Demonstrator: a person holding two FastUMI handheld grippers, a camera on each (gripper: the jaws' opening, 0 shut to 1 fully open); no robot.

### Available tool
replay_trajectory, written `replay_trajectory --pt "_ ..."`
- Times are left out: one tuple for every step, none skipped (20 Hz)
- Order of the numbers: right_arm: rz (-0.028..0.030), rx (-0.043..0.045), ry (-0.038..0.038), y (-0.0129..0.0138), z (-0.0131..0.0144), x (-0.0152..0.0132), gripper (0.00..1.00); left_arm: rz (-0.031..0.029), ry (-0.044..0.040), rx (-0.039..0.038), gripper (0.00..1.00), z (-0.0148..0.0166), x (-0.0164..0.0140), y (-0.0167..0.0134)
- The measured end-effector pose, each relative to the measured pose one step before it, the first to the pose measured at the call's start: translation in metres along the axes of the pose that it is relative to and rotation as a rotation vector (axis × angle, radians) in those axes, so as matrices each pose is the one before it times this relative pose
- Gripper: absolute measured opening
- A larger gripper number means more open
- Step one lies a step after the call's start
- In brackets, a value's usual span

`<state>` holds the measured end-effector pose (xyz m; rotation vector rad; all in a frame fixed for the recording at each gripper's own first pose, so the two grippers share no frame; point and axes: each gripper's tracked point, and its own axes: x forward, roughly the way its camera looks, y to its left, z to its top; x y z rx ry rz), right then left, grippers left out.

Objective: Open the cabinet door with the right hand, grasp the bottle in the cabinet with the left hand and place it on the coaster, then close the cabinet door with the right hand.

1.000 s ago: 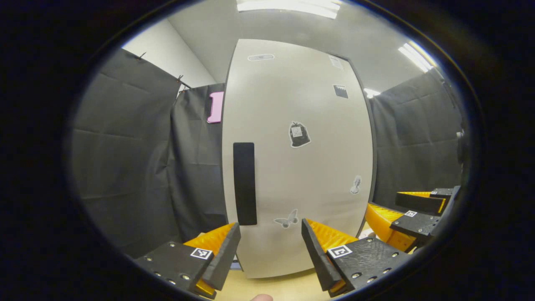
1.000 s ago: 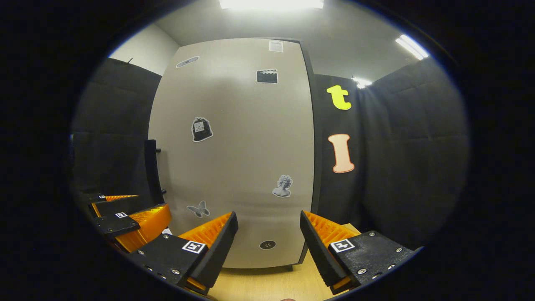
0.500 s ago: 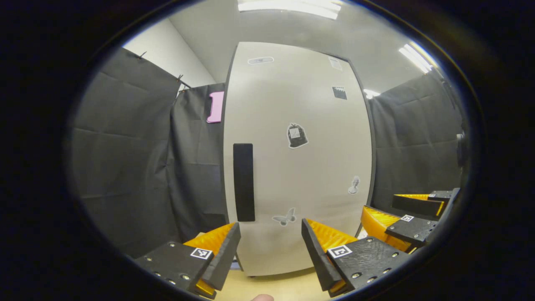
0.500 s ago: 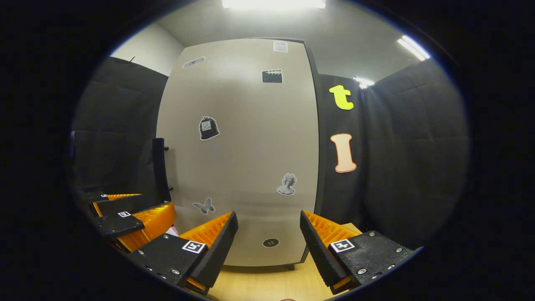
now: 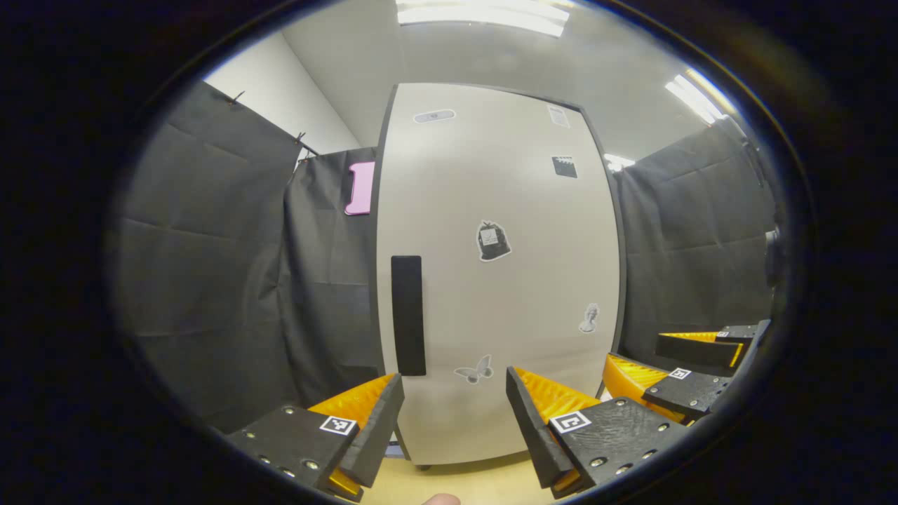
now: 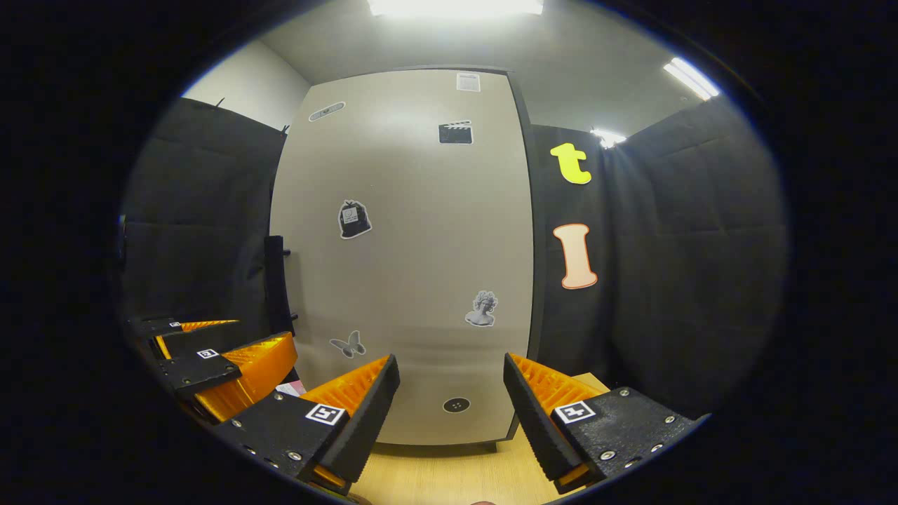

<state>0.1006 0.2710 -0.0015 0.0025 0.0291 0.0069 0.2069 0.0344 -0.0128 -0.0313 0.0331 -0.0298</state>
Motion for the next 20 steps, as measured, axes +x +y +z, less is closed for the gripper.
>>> replay_trajectory --pt "-0.00167 -0.00037 0.00206 -0.00023 -0.00003 -0.00006 0.93 -0.00069 -0.00014 0.00038 0.89 -0.00019 -0.00051 -0.00046" --pt "-0.00198 0.00050 0.00008 0.00062 0.00058 0.00020 0.93 -0.00227 -0.00131 -0.00240 0.89 -0.00017 -0.00074 0.00006" --pt "-0.00123 0.00083 -0.00037 0.00022 0.00097 -0.00036 0.93 -0.00232 -0.00051 -0.00275 0.89 0.00017 0.00000 -0.00044" --pt "-0.00351 0.00035 -0.00121 -0.00020 -0.00043 -0.00186 0.93 0.00119 0.00299 0.00139 0.89 -0.00130 0.00002 0.00075" --pt "-0.00061 0.00154 -0.00080 0.00058 0.00073 0.00000 0.93 -0.00078 0.00052 -0.00162 0.89 -0.00041 -0.00019 0.00017" --pt "0.00021 0.00047 0.00061 0.00039 -0.00022 -0.00114 0.93 -0.00182 0.00035 -0.00341 0.84 0.00032 -0.00006 -0.00034" --pt "-0.00162 -0.00168 0.00134 0.00001 0.00020 -0.00006 0.93 0.00027 0.00132 0.00060 0.84 -0.00001 -0.00029 0.00071" --pt "-0.00089 0.00034 0.00054 0.00032 -0.00019 0.00002 0.93 -0.00082 -0.00211 -0.00042 0.84 -0.00032 -0.00013 -0.00004" --pt "-0.00011 0.00132 0.00102 0.00069 -0.00016 0.00026 0.93 -0.00006 -0.00289 -0.00113 0.84 0.00077 -0.00007 0.00005" --pt "-0.00002 -0.00020 0.00133 0.00079 -0.00068 -0.00074 0.93 0.00153 -0.00061 0.00142 0.84 -0.00037 0.00048 0.00003" --pt "-0.00034 -0.00216 0.00068 0.00002 0.00058 -0.00056 0.93 0.00256 0.00185 0.00134 0.89 -0.00029 0.00010 0.00046" --pt "0.00051 -0.00193 -0.00125 0.00048 0.00094 0.00034 0.93 0.00168 0.00130 -0.00202 0.88 -0.00072 -0.00022 0.00020" --pt "0.00023 -0.00126 -0.00146 0.00050 0.00042 -0.00036 0.93 0.00130 0.00140 -0.00231 0.89 0.00004 -0.00005 0.00037" --pt "-0.00106 -0.00112 -0.00035 0.00025 -0.00067 -0.00109 0.93 0.00267 0.00030 -0.00238 0.89 -0.00016 0.00028 0.00019" --pt "0.00042 0.00037 0.00001 0.00033 0.00025 -0.00017 0.93 0.00260 0.00188 0.00018 0.89 0.00008 0.00032 0.00006" --pt "0.00016 0.00059 -0.00046 0.00020 -0.00021 -0.00086 0.93 0.00147 -0.00113 -0.00158 0.88 0.00017 -0.00012 0.00040" --pt "-0.00005 -0.00033 0.00067 0.00007 0.00024 -0.00013 0.93 0.00122 0.00067 -0.00082 0.89 0.00042 0.00023 -0.00041" --pt "0.00083 -0.00053 0.00024 0.00022 0.00006 -0.00027 0.93 0.00171 0.00052 0.00119 0.89 -0.00081 0.00032 0.00068" --pt "0.00026 -0.00032 0.00055 0.00005 0.00028 0.00013 0.93 -0.00045 -0.00049 -0.00067 0.89 0.00029 -0.00004 -0.00005" --pt "0.00056 0.00030 -0.00017 0.00008 0.00035 -0.00066 0.93 0.00101 -0.00065 -0.00048 0.84 -0.00009 0.00009 0.00020"
